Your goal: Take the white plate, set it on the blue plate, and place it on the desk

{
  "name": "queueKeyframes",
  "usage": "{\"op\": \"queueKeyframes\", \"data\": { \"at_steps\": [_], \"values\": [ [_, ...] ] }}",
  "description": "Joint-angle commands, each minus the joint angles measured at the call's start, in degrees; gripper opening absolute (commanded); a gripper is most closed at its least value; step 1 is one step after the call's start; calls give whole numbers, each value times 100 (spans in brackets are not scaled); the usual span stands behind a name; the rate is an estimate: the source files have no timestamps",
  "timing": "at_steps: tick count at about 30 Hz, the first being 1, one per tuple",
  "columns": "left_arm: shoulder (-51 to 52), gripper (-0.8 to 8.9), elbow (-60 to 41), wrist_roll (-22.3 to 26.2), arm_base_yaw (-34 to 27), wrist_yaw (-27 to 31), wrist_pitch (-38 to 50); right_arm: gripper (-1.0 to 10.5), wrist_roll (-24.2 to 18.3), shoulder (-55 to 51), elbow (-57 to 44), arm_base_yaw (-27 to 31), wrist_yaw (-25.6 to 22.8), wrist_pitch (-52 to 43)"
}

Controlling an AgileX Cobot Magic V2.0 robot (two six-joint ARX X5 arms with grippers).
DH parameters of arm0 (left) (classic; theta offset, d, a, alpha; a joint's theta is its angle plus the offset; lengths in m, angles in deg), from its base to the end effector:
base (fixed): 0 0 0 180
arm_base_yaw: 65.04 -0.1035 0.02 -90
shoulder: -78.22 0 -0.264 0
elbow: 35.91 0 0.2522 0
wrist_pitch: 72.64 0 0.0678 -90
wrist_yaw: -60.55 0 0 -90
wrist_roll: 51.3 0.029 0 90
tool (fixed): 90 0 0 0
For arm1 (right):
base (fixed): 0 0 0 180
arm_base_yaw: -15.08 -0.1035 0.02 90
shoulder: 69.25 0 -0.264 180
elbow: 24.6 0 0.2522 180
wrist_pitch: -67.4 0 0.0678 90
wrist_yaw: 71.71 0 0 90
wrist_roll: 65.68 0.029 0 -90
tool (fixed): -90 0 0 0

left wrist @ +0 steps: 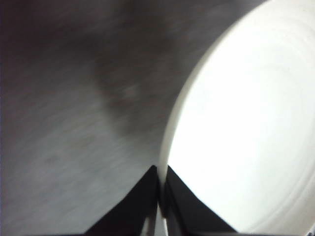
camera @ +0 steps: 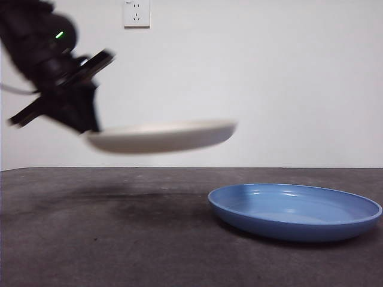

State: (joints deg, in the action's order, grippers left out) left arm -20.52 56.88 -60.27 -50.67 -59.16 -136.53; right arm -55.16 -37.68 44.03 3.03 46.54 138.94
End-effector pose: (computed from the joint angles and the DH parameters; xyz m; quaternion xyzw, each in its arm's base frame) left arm 0.3287 -0.0991 0.2510 -0.1356 0.5896 -0.2624 0.7517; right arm 0.0688 0.0287 0.3409 0.1238 0.3223 0.3007 0.8890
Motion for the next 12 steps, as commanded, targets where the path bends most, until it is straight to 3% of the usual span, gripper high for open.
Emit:
{"op": "queueKeyframes", "data": {
  "at_steps": [1,12],
  "values": [
    [-195,10,492,-247,356,17,-24,594,-61,-190,118,-13,-125,131],
    [-1307,10,1954,-420,1652,256,-409,594,-4,-614,339,-13,-313,638]
  ]
}}
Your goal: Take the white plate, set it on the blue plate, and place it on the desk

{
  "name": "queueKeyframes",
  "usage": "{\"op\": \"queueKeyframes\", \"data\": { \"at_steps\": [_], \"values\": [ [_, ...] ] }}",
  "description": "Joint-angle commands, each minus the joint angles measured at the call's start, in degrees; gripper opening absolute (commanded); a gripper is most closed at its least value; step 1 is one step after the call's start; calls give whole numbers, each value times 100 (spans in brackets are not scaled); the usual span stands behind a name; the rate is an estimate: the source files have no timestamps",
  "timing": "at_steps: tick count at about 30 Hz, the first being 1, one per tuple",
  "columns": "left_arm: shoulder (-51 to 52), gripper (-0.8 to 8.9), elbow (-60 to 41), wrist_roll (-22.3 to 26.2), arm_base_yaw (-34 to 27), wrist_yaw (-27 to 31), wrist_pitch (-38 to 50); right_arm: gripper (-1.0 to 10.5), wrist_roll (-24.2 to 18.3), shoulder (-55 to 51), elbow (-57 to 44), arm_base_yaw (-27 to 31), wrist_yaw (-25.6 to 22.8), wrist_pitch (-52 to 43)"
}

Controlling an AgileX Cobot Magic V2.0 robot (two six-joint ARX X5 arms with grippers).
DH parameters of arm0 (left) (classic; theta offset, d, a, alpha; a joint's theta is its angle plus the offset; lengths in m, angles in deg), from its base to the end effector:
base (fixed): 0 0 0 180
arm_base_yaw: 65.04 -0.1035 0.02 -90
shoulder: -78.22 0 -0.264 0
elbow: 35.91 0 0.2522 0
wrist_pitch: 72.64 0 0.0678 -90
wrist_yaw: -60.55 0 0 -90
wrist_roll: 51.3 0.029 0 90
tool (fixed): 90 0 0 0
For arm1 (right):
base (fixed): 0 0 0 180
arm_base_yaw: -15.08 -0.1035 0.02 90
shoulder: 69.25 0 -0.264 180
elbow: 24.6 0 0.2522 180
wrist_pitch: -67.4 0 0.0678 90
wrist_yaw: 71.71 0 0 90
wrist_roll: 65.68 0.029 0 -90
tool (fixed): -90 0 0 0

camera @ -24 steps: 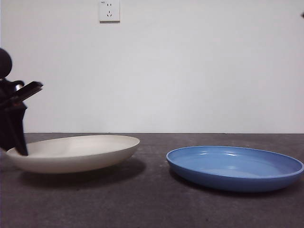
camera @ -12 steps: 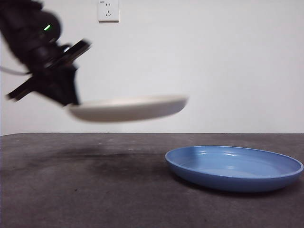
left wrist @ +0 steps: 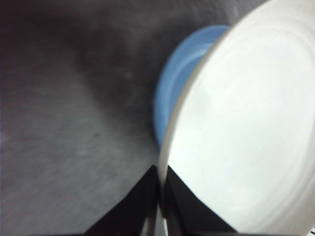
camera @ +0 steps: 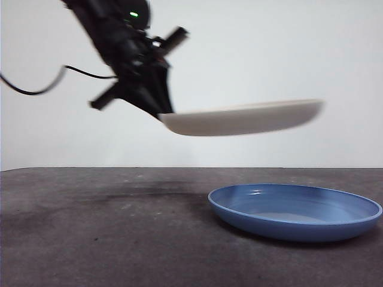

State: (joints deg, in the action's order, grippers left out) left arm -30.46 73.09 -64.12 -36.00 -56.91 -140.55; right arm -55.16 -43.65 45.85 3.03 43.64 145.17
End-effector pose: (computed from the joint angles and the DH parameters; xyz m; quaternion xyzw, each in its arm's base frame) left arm 0.3366 -0.2022 0.2685 -0.0741 0.5966 -0.3288 0.7283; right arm 0.0362 0.0204 0.3443 0.1160 0.3084 0.2804 0.9016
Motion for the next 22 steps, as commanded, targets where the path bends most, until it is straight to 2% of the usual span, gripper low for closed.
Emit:
{"op": "queueKeyframes", "data": {
  "at_steps": [1,6,12,22],
  "values": [
    [-455,10,472,-35,291,109,-31,594,-4,-37,203,-13,-26,63],
    [-1176,10,1172,-33,627,216,-146,594,-4,-39,389,-13,-24,229],
    [-1856,10,1810,-26,748,402,-435,594,-2,-39,424,-13,13,254],
    [-2057,10,1875,-26,737,450,-538,594,-7,-39,424,-13,11,223]
  ]
}}
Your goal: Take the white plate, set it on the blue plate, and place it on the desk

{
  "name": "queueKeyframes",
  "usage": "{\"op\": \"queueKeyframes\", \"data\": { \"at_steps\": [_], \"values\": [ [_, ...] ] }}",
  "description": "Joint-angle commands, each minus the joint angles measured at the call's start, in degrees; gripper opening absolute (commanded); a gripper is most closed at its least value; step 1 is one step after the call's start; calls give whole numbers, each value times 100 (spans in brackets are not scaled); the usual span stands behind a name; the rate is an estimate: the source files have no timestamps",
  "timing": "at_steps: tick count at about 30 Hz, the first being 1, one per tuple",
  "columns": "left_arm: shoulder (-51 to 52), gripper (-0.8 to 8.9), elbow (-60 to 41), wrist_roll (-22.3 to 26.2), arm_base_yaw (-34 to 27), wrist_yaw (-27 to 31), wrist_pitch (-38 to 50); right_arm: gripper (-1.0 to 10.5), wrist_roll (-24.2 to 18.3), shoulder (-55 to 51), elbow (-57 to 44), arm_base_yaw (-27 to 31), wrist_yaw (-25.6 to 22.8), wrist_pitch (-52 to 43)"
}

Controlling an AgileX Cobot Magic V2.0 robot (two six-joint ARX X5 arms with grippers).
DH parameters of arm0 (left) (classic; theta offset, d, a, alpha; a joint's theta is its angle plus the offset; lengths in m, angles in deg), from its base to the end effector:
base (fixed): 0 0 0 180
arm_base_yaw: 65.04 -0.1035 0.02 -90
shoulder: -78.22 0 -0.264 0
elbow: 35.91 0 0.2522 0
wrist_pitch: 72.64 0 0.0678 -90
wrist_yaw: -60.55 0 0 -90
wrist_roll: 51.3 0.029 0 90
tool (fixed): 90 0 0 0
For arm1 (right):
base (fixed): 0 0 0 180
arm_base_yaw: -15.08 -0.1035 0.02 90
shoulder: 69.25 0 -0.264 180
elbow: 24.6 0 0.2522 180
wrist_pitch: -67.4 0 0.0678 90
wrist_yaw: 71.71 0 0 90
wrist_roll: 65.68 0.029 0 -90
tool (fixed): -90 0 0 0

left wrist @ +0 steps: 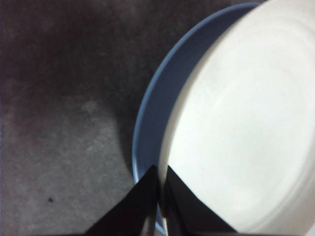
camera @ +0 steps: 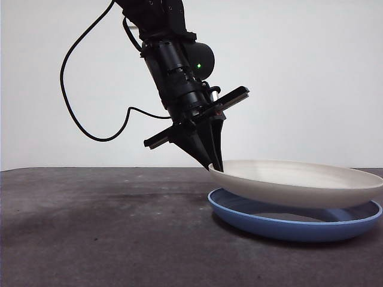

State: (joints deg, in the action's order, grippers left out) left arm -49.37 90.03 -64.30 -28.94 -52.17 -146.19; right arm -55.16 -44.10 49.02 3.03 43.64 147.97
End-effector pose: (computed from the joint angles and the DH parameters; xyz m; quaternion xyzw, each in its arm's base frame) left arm 0.3629 -0.2785 0.2140 -0.0075 0.6461 -0.3180 0.6938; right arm 0.0247 0.0180 0.3545 0.1153 0.3017 0.2816 0.9035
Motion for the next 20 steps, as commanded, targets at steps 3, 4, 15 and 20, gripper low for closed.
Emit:
{"op": "queueKeyframes", "data": {
  "at_steps": [3,4,15,20],
  "values": [
    [-177,10,181,-20,31,-22,20,594,-7,7,107,-13,11,-57],
    [-177,10,181,-17,31,-22,7,594,-7,7,107,-13,13,-55],
    [-181,10,181,-13,37,144,-42,594,-4,7,107,-13,15,-26],
    [-188,10,181,-13,48,144,-39,594,-4,7,107,-13,15,-28]
  ]
}}
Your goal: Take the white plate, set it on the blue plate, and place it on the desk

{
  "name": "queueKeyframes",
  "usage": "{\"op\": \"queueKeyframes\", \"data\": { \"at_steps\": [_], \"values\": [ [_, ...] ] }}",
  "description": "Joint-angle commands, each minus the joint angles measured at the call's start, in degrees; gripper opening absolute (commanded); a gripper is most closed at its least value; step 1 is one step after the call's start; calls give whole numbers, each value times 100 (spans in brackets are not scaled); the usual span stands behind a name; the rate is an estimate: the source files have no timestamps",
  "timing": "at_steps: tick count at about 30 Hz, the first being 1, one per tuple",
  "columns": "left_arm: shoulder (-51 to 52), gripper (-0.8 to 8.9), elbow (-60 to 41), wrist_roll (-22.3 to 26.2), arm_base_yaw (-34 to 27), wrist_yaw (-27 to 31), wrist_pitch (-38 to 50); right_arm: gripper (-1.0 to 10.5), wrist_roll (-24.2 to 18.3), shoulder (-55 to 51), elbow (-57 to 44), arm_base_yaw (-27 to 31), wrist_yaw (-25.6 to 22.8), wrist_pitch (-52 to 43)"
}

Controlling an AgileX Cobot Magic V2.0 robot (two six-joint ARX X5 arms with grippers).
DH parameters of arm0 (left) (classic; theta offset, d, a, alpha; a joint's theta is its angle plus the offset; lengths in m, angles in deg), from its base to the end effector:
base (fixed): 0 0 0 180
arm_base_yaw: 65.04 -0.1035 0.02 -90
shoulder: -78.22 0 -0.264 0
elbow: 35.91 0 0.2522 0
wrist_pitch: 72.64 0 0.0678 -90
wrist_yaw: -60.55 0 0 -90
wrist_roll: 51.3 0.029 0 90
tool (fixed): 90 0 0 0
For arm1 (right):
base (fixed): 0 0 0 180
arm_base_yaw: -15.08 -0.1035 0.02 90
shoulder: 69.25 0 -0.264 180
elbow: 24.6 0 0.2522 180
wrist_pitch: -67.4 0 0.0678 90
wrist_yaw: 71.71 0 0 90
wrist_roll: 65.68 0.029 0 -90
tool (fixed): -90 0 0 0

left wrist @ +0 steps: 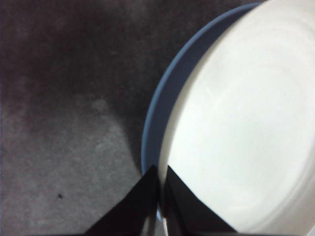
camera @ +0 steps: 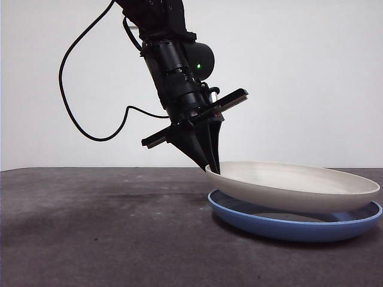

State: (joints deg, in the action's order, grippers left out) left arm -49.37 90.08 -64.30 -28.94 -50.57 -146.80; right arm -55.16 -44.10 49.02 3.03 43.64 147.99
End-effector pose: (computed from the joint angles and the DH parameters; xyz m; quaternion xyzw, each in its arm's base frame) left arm 0.3627 -0.2774 0.2137 0.0011 0.6476 -0.3066 0.6975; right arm 0.0247 0.0180 0.3545 0.1153 0.3019 0.2816 0.9035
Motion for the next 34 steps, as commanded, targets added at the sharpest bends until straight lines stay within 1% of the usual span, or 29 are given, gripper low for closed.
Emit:
{"op": "queueKeyframes", "data": {
  "at_steps": [1,13,14,16,18,20,26,29,30,34],
  "values": [
    [-190,10,177,-13,61,-15,37,594,-4,7,107,-13,15,-31],
    [-201,11,177,15,149,-17,22,594,-9,7,107,-13,15,-35],
    [-201,25,177,31,155,-15,31,594,-9,7,107,-13,15,-35],
    [-201,98,177,26,153,-20,37,594,-9,7,107,-13,15,-33],
    [-199,221,177,24,153,-20,33,594,-11,7,107,-13,15,-33],
    [-199,314,179,22,153,-37,35,594,-17,7,107,-13,15,-35],
    [-199,335,389,4,153,-127,-109,594,-33,7,107,-13,15,-35],
    [-199,474,728,77,142,-122,-352,594,-33,7,107,-13,15,-33],
    [-199,502,837,125,142,-122,-446,594,-33,7,107,-13,13,-33],
    [-199,510,1436,490,94,-120,-1182,594,-26,7,107,-13,11,-33]
  ]
}}
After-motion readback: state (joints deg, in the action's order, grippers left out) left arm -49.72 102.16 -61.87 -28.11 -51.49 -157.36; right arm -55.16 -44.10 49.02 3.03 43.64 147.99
